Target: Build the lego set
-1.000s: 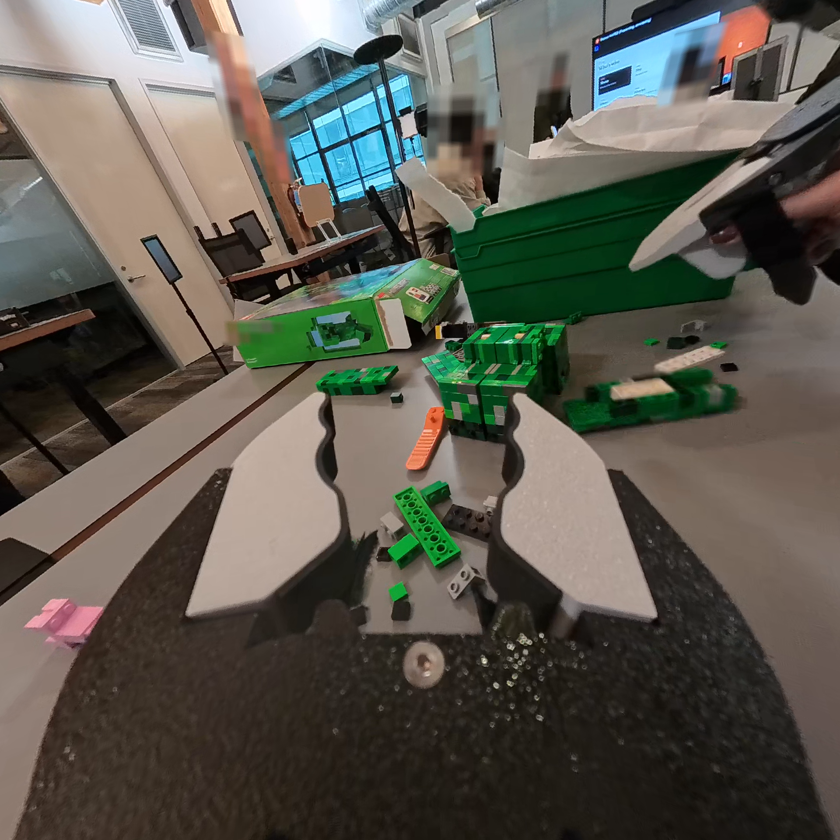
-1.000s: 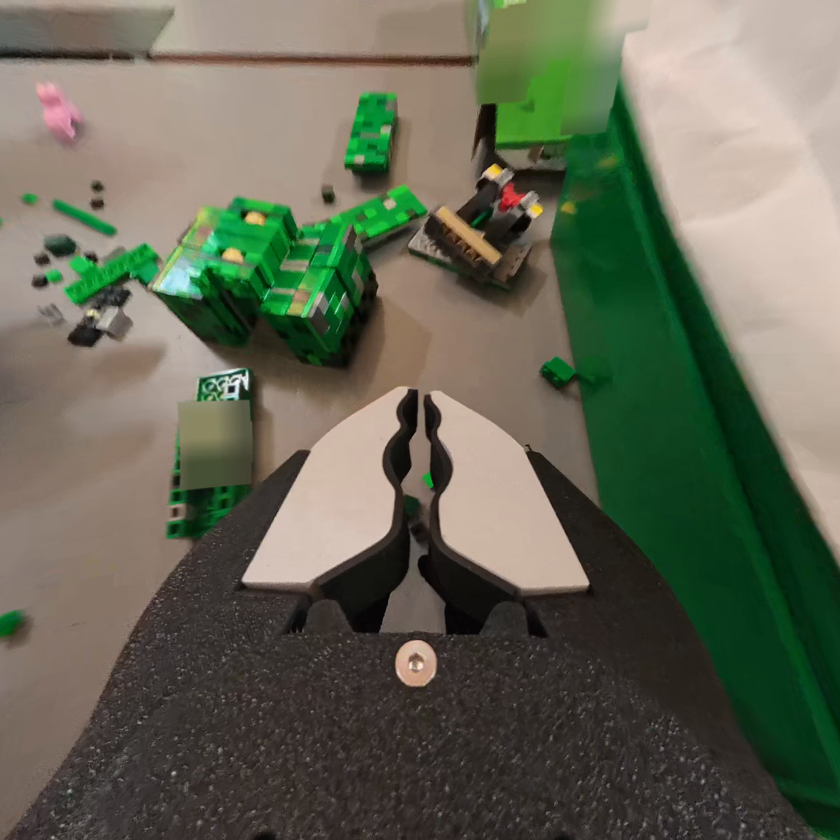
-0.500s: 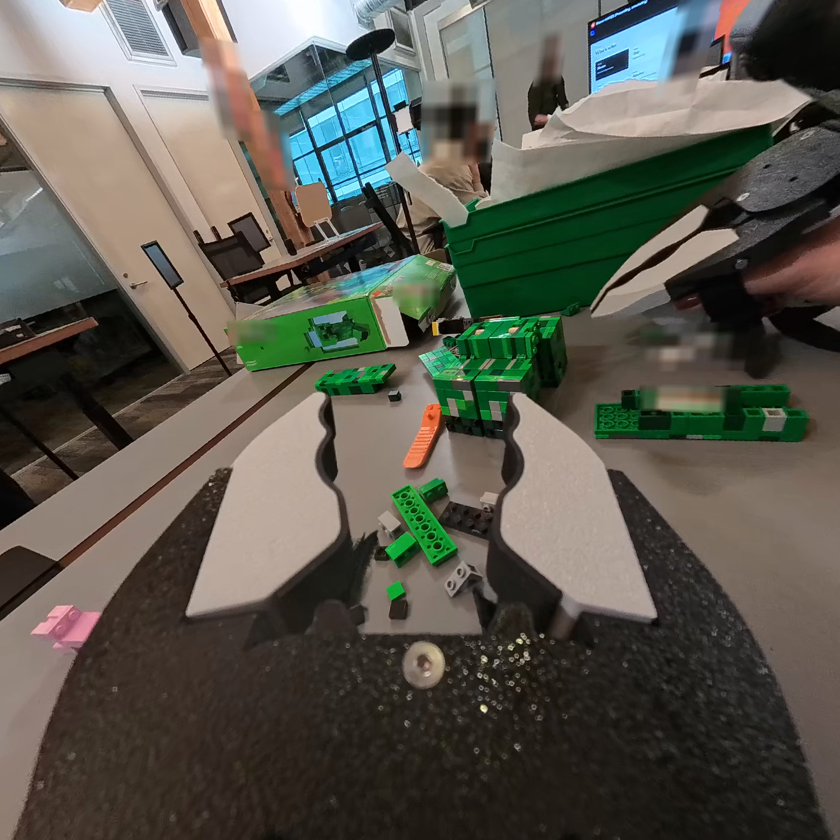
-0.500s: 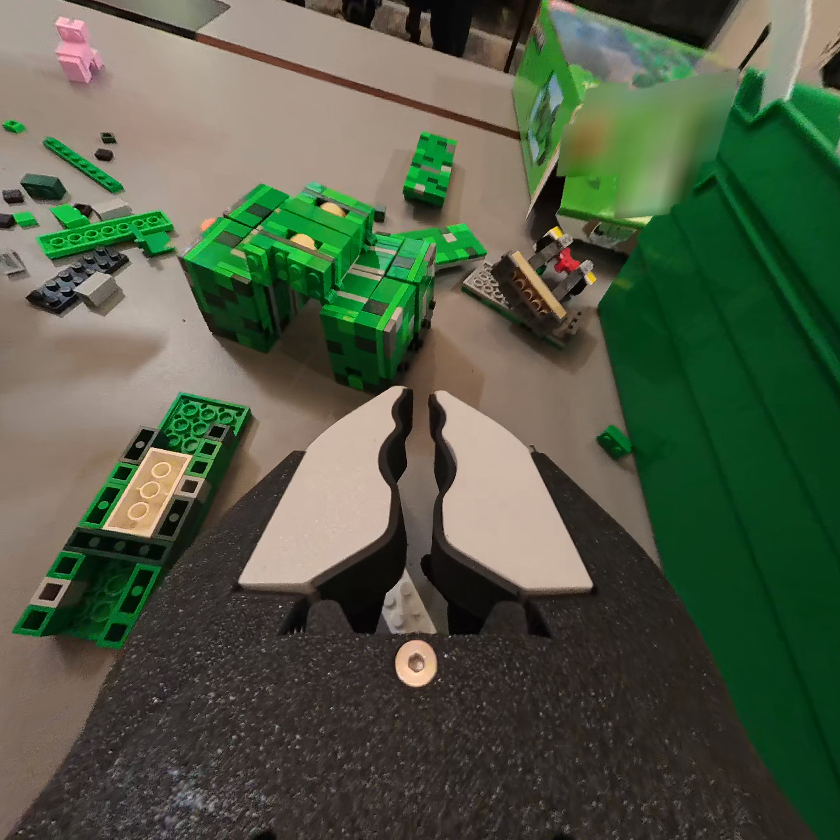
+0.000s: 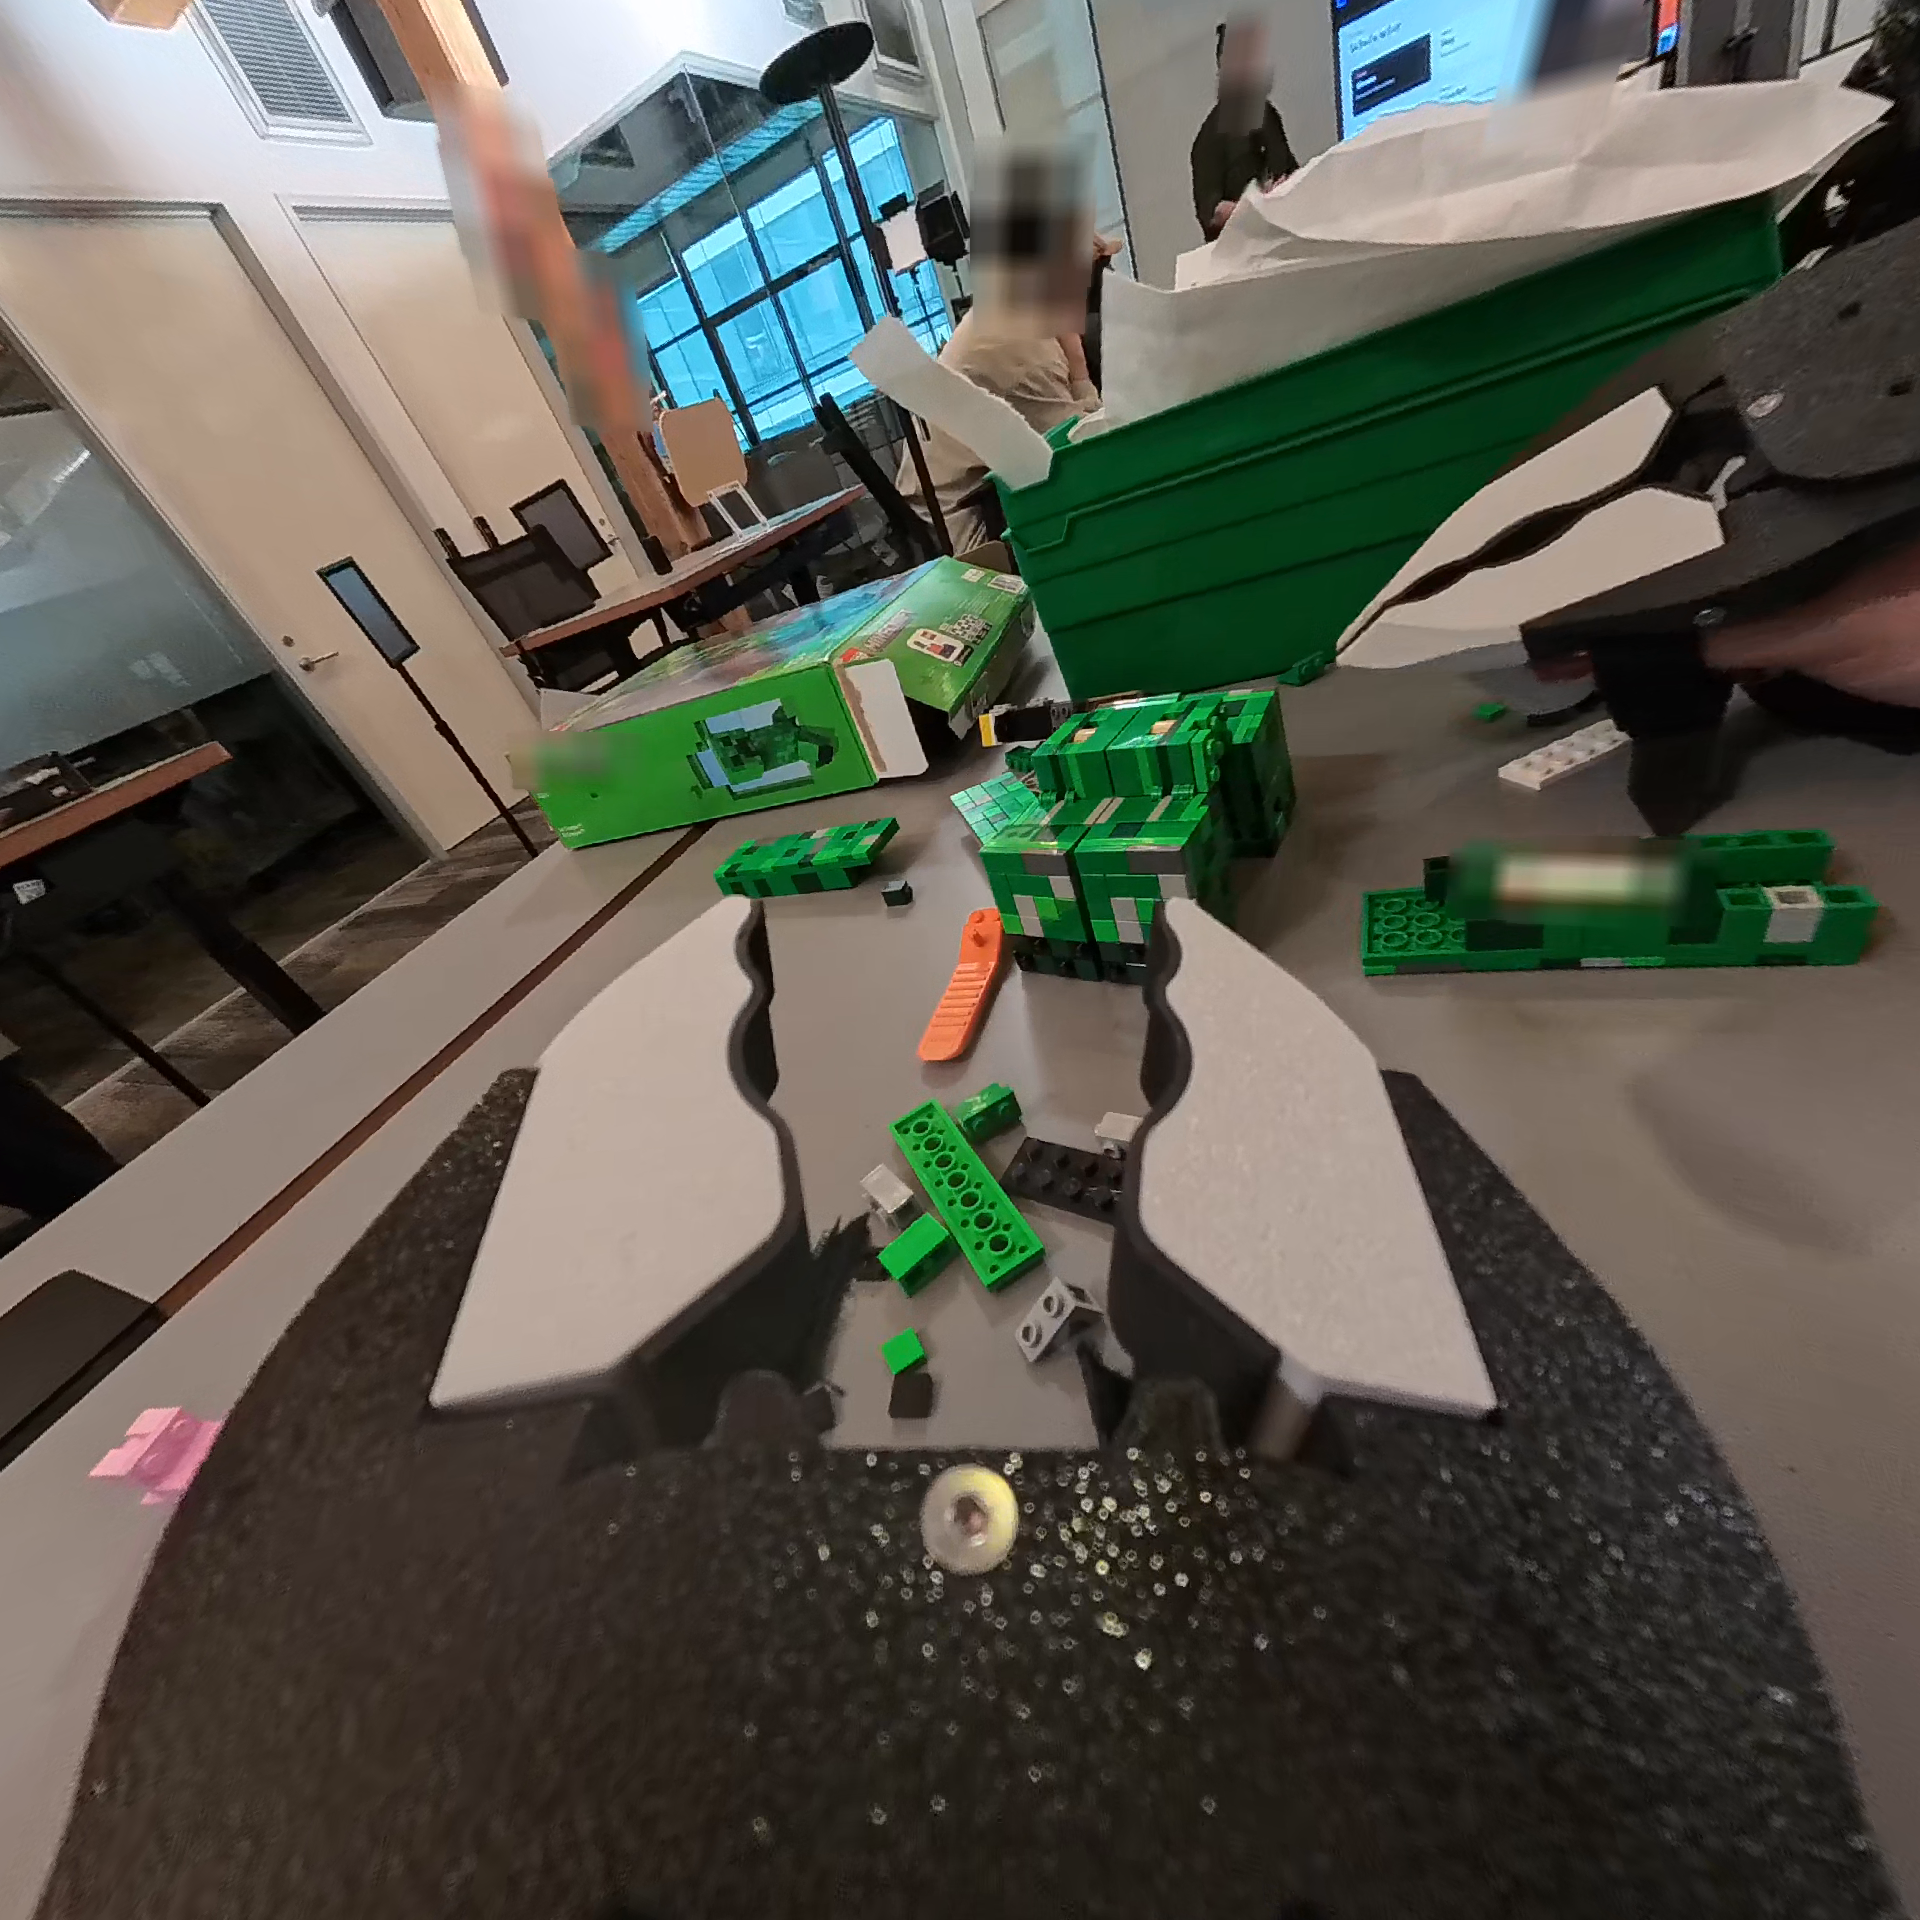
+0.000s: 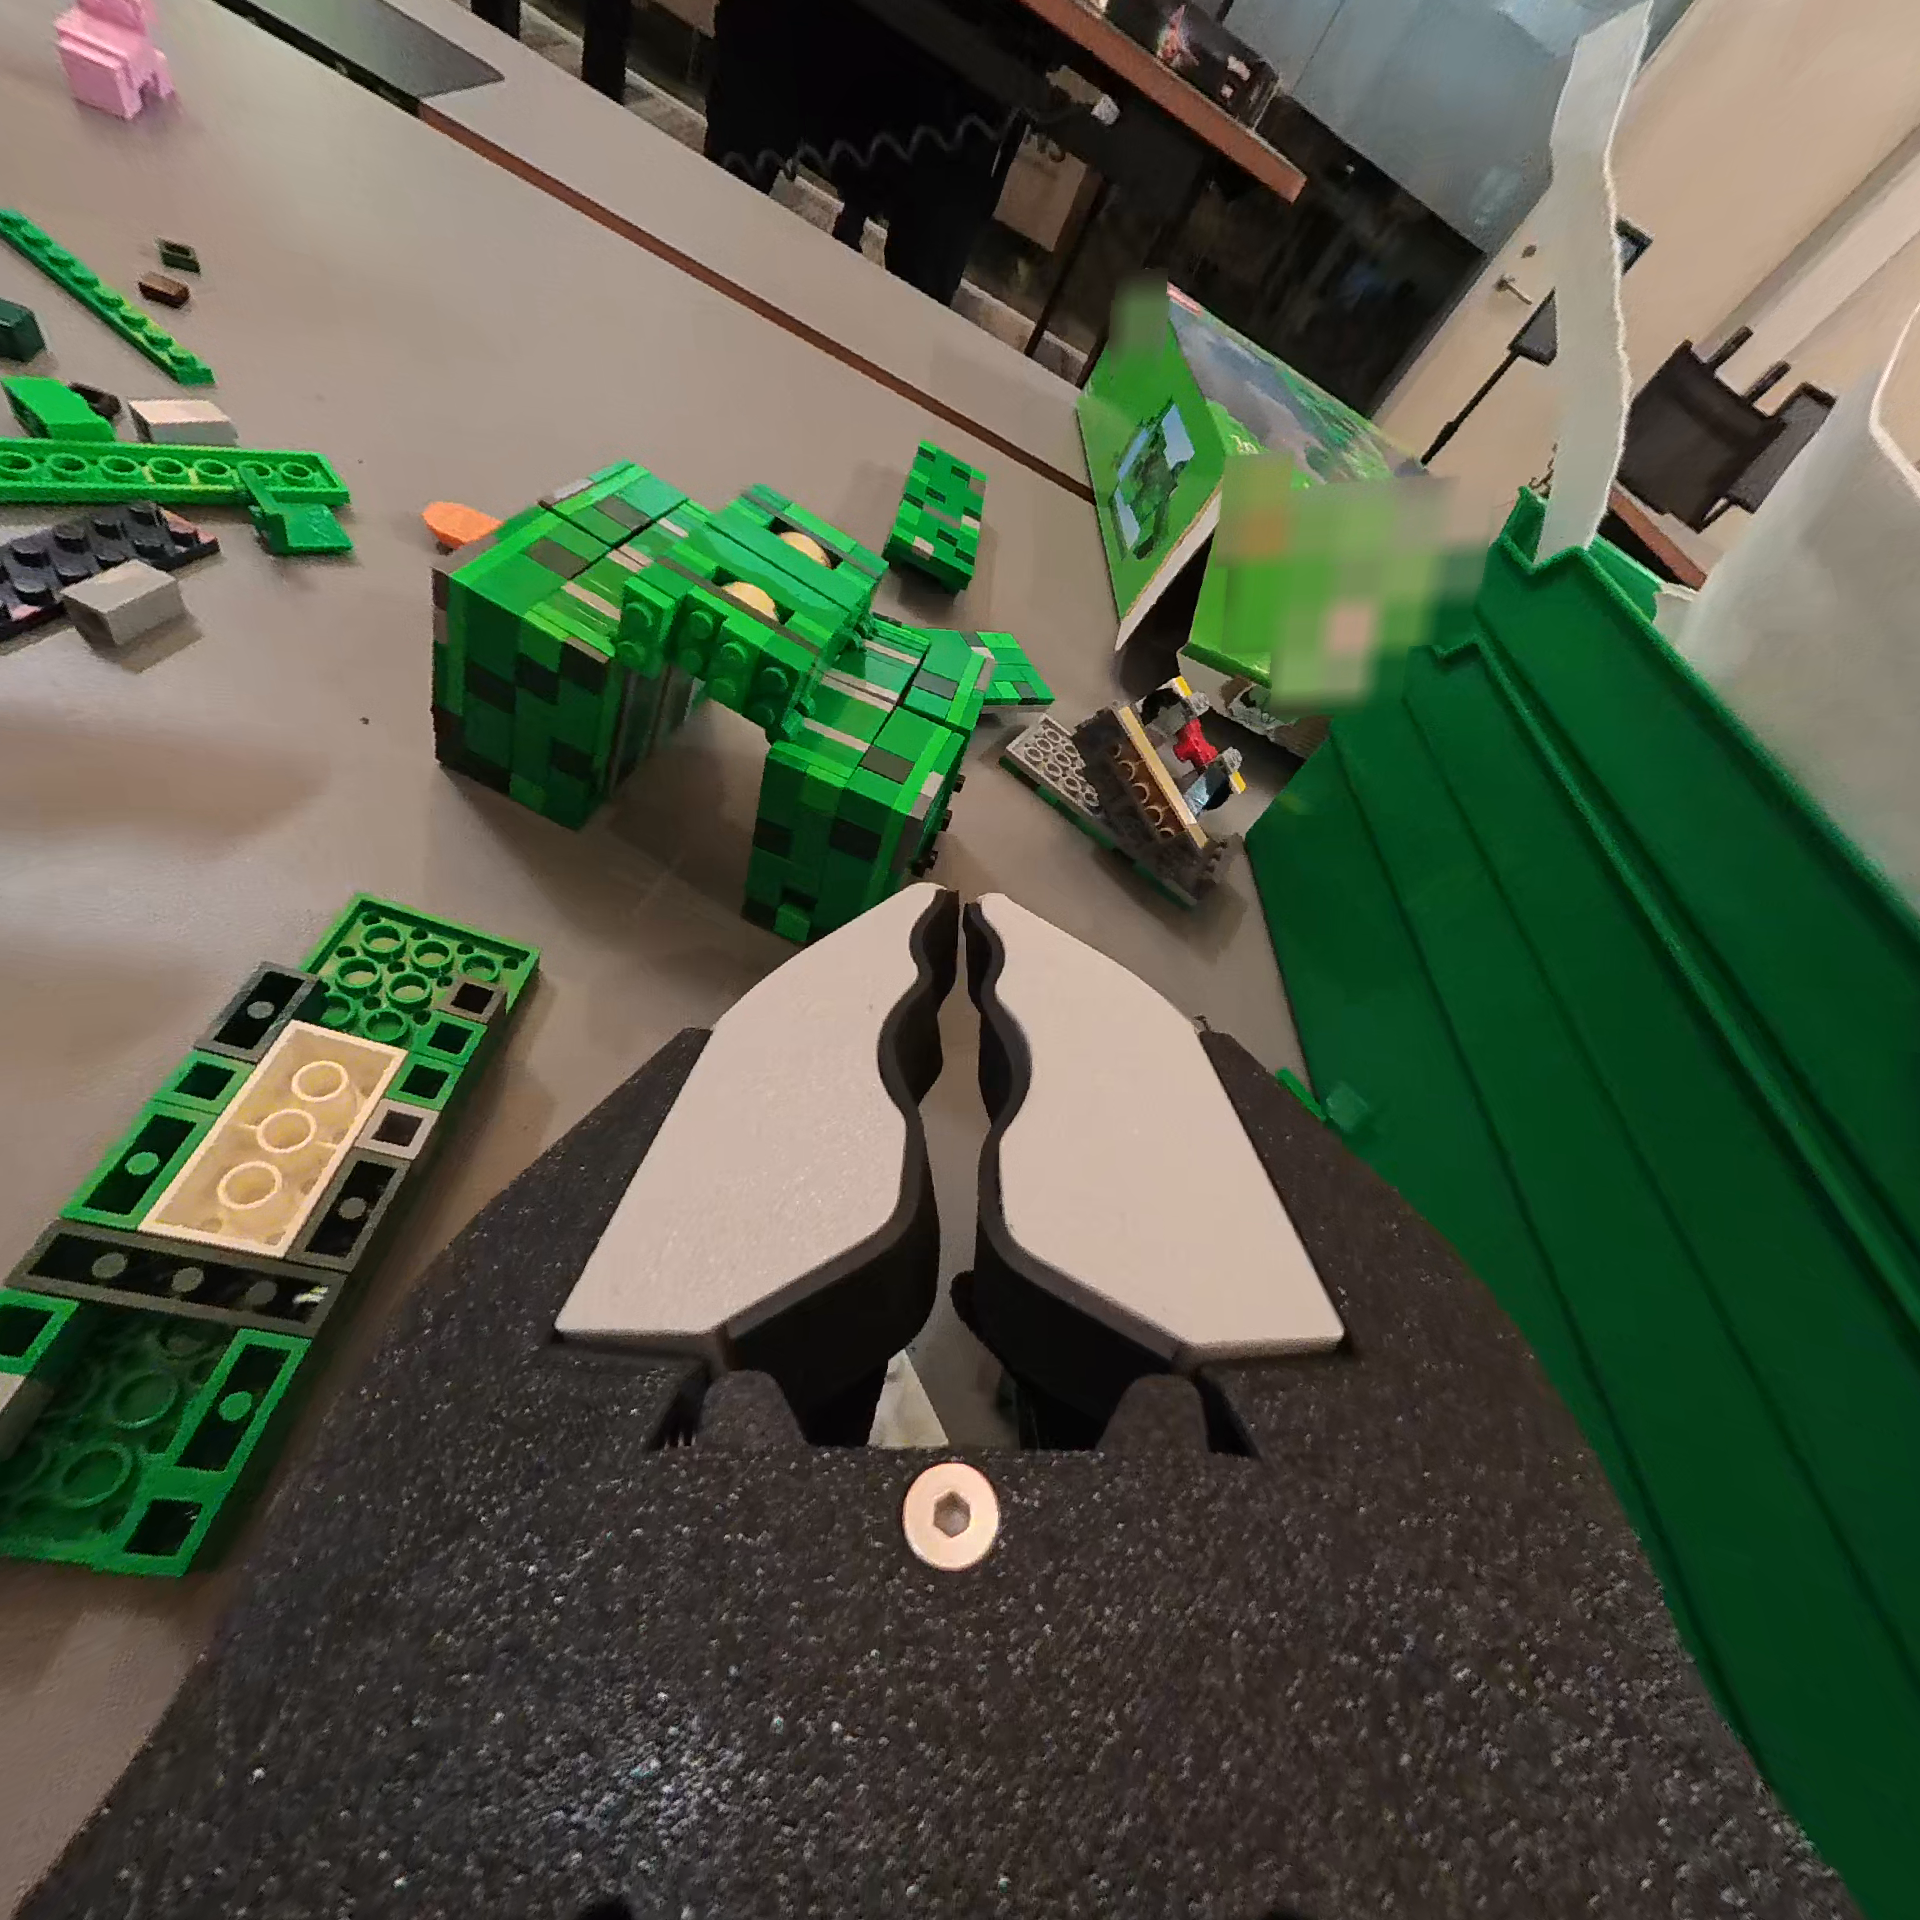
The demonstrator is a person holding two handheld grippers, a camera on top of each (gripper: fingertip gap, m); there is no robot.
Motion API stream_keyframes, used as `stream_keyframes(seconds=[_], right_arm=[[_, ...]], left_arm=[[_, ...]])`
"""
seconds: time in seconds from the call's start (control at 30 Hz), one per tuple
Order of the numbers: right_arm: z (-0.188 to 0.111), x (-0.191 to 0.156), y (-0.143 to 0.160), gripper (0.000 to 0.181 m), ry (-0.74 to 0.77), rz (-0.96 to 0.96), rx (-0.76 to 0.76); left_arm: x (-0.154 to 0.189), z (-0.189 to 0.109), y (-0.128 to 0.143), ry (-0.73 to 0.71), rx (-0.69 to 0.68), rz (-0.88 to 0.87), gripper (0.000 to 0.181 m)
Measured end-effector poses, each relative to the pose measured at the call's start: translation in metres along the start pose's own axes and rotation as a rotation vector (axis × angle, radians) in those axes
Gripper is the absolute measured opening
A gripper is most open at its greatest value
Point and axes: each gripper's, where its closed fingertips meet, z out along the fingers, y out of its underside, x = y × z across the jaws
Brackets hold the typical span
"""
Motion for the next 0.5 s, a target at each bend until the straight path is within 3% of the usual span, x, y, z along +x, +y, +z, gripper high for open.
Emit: stream_keyframes(seconds=[0.5], right_arm=[[-0.007,-0.004,-0.010,0.001,0.006,0.012,0.065]], left_arm=[[-0.011,-0.019,-0.004,-0.114,0.008,0.036,0.069]])
